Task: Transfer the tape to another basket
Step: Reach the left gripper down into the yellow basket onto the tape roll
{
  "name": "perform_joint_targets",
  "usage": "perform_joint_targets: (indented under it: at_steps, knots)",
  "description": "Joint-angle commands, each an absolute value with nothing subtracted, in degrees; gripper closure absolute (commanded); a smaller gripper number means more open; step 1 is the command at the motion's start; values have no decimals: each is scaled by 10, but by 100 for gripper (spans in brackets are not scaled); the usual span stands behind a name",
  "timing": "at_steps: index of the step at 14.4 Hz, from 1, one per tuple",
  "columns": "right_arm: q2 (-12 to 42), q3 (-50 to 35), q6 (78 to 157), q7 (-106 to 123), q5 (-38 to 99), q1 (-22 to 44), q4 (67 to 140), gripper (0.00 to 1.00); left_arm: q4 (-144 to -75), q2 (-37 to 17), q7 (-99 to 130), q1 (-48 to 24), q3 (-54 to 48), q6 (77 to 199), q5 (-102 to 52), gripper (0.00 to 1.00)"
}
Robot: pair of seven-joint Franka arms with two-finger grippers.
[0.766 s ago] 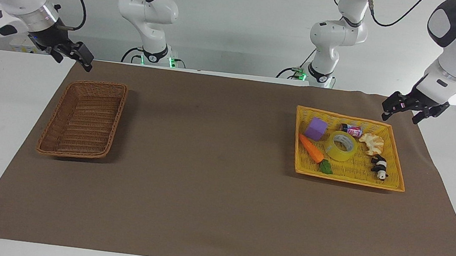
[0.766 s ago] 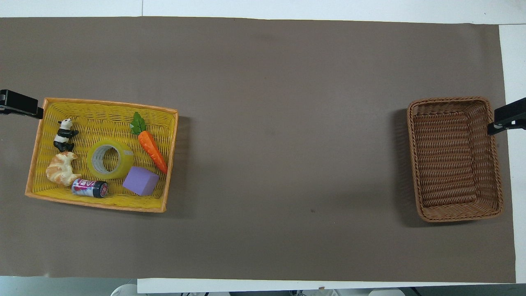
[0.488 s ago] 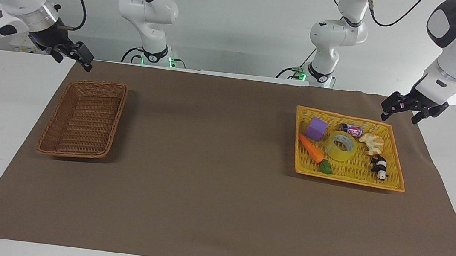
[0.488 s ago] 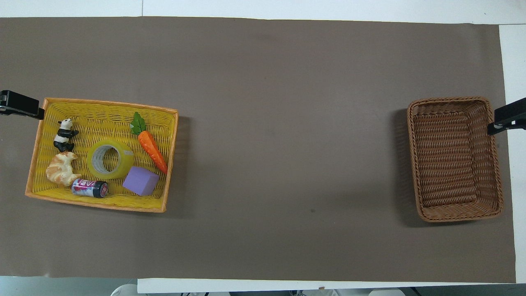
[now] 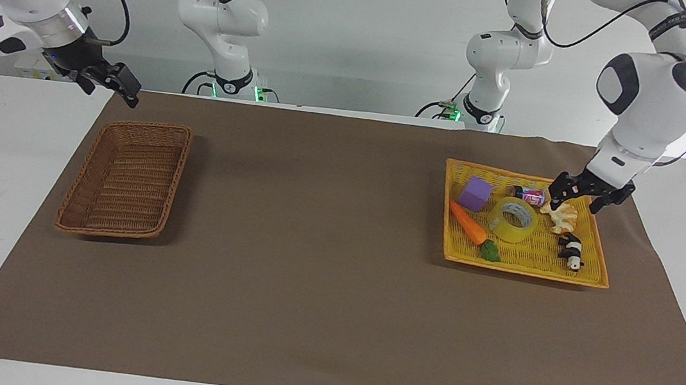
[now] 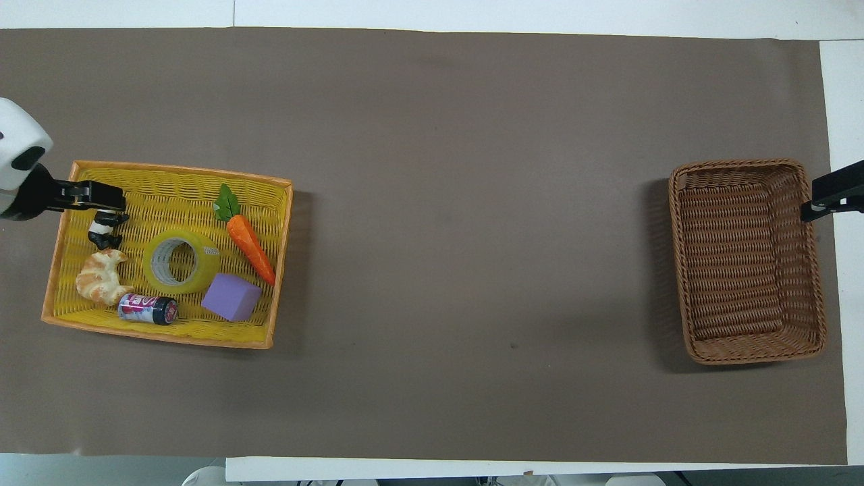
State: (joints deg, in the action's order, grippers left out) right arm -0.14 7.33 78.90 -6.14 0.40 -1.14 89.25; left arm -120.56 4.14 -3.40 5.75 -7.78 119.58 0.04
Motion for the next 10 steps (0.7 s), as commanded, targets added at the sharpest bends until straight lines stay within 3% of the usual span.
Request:
perform_joint_targets:
  at_steps: [1, 10]
  knots:
    - [-10, 71, 787, -54, 6, -15, 902, 0, -1279, 41, -21, 55, -76, 1281, 5, 8]
    - [-10, 71, 787, -54, 6, -16, 902, 0, -1344, 32, -18, 54, -76, 1325, 5, 14]
